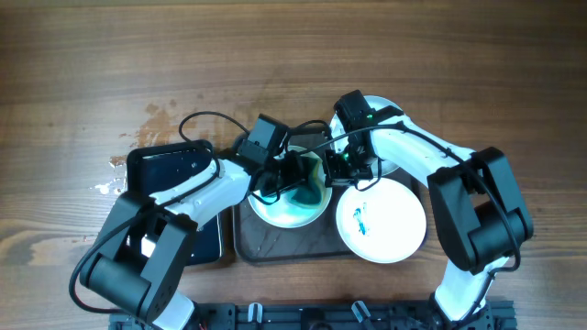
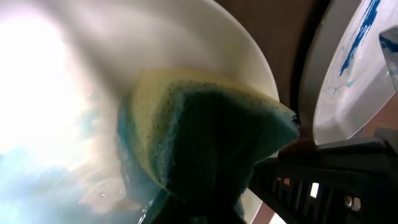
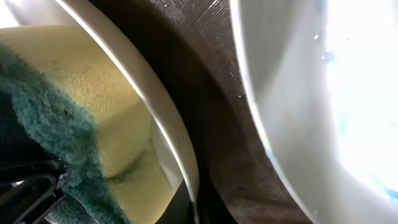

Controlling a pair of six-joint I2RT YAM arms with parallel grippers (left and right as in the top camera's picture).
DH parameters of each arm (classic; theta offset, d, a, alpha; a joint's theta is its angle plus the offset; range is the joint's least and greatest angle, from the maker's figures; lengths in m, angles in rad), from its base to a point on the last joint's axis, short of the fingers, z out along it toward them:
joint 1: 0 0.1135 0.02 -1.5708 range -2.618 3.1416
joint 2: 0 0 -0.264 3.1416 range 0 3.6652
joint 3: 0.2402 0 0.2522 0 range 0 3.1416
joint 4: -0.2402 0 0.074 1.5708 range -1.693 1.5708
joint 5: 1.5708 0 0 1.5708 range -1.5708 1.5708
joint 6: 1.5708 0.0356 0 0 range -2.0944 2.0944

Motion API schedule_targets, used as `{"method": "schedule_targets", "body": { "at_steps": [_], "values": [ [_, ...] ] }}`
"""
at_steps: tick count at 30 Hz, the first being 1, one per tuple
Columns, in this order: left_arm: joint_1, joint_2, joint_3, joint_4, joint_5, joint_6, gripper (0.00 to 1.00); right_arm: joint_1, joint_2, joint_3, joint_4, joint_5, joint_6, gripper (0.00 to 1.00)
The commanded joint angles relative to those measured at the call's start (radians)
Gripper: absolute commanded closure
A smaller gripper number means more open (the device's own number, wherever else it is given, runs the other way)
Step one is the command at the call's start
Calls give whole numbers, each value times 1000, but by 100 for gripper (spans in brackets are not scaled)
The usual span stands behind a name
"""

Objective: Clean dirty plates on tray and stack at the side
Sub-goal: 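Scrub the left white plate with the sponge held in the left gripper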

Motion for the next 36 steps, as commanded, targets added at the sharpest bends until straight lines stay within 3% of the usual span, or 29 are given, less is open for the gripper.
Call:
{"method": "schedule_targets", "body": {
  "at_steps": [1,8,16,24,29,33,36],
  "values": [
    [-10,18,13,-16,-24,-48,96,-4,18,-11,-8,58,-18,96],
    [24,17,13,-235,-209,-201,96,-4,18,-11,-9,58,-21,96],
    [110,17,13,-362,-270,-202,96,-4,18,-11,-8,58,-21,96],
    [150,17,16,-461,-424,-249,96,-4,18,-11,-8,58,-21,96],
    [150,17,38,-505,-396,-147,96,-4,18,-11,-9,58,-20,95],
    [150,17,51,-645,-480,-251,96,-4,18,-11,-8,58,-21,96],
    [148,17,53,-623,-461,-190,96,-4,18,-11,-8,58,-21,96]
  ]
}}
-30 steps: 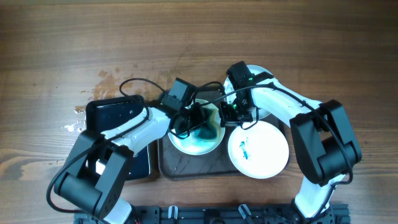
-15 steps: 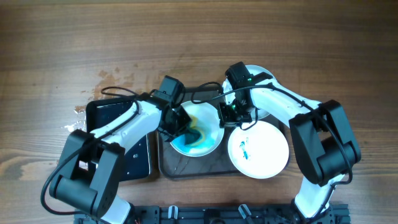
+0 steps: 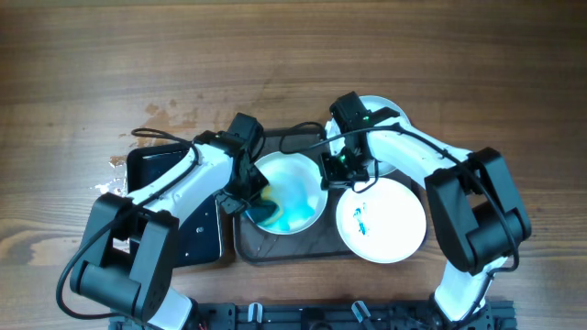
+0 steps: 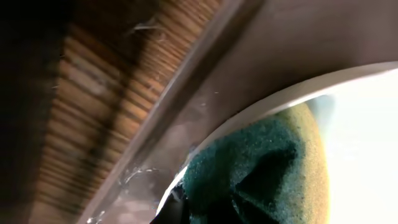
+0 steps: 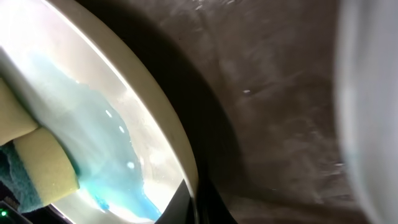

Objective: Clean dirty plates on tray and stack at the side
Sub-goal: 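Scrub the left white plate with the sponge held in the left gripper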

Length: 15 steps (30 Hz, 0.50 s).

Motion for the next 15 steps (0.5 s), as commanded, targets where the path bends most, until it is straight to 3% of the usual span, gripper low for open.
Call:
{"method": "schedule_targets", "body": {
  "at_steps": [1,6,15],
  "values": [
    [22,33,-37,3,-145,51,96,-24,18,-11,-5,86,-13,95],
    [-19,33,-37,163,103,199,96,-24,18,-11,-5,86,-13,95],
    [-149,33,-37,334,313,220,96,-24,18,-11,-6,86,-13,96]
  ]
}}
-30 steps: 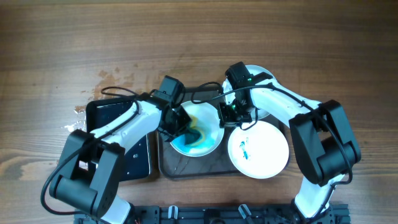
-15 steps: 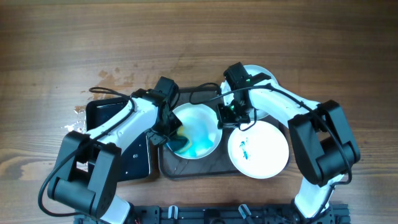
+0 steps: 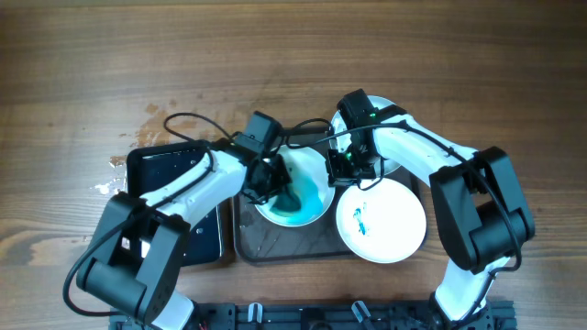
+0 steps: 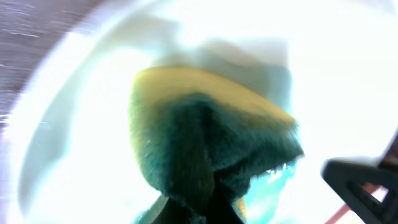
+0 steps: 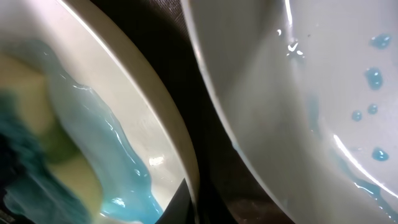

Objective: Clean dirty plates on tray and stack at the side
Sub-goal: 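Scrub the left white plate with the sponge held in the left gripper, then lift the sponge away and move the left gripper back over the black tray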

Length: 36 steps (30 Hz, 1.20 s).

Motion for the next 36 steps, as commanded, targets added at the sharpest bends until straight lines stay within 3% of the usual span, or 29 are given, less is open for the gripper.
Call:
{"method": "schedule_targets", "body": {
  "at_steps": [1,7,15,21,31,36],
  "values": [
    [-57,27,-15,49,195,27,96,9,18,-11,3,51,-14,96],
    [-67,27,-15,124,266,19,96,9,18,-11,3,51,-14,96],
    [-4,27,-15,127,77,-10,96,9,18,-11,-2,51,-17,95],
    [23,13,21,107,64,18,96,9,18,-11,-1,51,-17,96],
    [16,-164,95,-96,-94,58,96,9,18,-11,16,51,-18,95],
    [23,-283,95,-264,-359,49,96,9,18,-11,18,51,-18,96]
  ]
}}
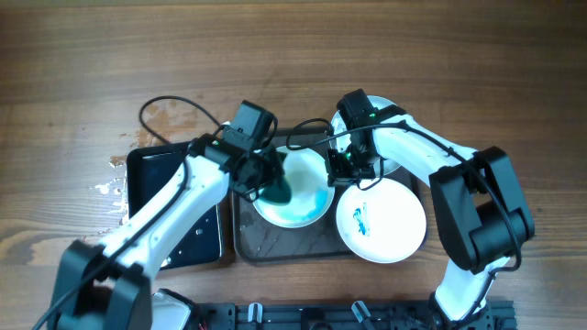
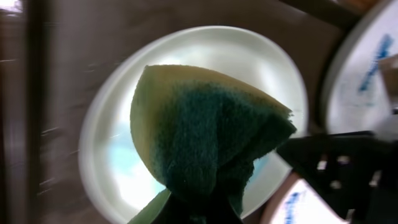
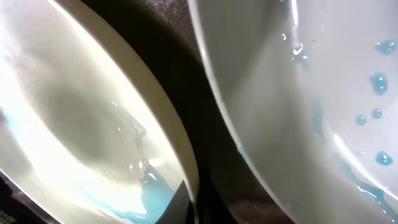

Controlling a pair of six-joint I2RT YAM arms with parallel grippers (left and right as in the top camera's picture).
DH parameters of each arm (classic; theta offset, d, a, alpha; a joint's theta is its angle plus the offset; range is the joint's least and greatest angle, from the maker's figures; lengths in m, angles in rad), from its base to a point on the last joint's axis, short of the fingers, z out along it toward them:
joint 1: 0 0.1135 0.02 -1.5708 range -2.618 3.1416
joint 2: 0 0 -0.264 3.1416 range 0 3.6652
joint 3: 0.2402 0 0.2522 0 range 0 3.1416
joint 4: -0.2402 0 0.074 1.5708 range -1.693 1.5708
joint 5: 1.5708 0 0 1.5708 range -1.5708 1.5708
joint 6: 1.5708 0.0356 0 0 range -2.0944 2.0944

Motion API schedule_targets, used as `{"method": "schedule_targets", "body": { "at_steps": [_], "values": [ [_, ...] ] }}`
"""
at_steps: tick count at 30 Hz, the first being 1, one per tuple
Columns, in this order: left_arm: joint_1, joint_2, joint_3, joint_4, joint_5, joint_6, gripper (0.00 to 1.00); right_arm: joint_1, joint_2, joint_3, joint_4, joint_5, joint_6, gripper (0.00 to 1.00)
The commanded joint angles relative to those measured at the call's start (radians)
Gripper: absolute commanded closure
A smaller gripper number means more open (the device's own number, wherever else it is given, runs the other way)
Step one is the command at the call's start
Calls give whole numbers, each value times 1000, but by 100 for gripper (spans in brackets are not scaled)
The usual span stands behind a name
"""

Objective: Clean dirty plates on tray and stack at the side
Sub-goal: 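Lift the sponge away and move the left gripper back over the black tray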

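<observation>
A white plate (image 1: 303, 203) smeared with blue liquid lies on the dark tray (image 1: 275, 249). My left gripper (image 1: 273, 186) is shut on a yellow and green sponge (image 2: 205, 137), held a little above the plate's (image 2: 115, 168) left part. My right gripper (image 1: 344, 170) is shut on that plate's right rim (image 3: 171, 134). A second white plate (image 1: 381, 220) with blue marks lies at the tray's right, and appears close by in the right wrist view as the marked plate (image 3: 298, 74). Another white plate (image 1: 387, 108) lies behind, partly under the right arm.
A black slab (image 1: 170, 206) lies left of the tray, partly under my left arm. Water spots (image 1: 110, 188) mark the wood at the far left. Cables run between the arms over the tray's back edge.
The sponge was pressed on the middle of the smeared plate; now it is lifted off, above the plate's left part. My right gripper still pinches the rim in the same place.
The sponge first lay on the plate's right part beside my right gripper, then at its lower left rim, then in the middle. The blue smear has spread across the plate. Now the sponge is raised off it, the right gripper holding the rim throughout.
</observation>
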Motion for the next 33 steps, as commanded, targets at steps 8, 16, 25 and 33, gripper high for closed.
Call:
{"method": "schedule_targets", "body": {
  "at_steps": [8,16,25,33],
  "values": [
    [114,-334,21,-381,-797,-69,96,8,18,-11,12,51,-21,96],
    [258,-335,21,-420,-847,-71,96,8,18,-11,12,51,-21,95],
    [258,-342,32,-348,-706,-88,96,8,14,11,9,51,-73,95],
    [298,-343,137,-328,-647,-87,96,8,-26,67,42,53,-133,95]
  ]
}}
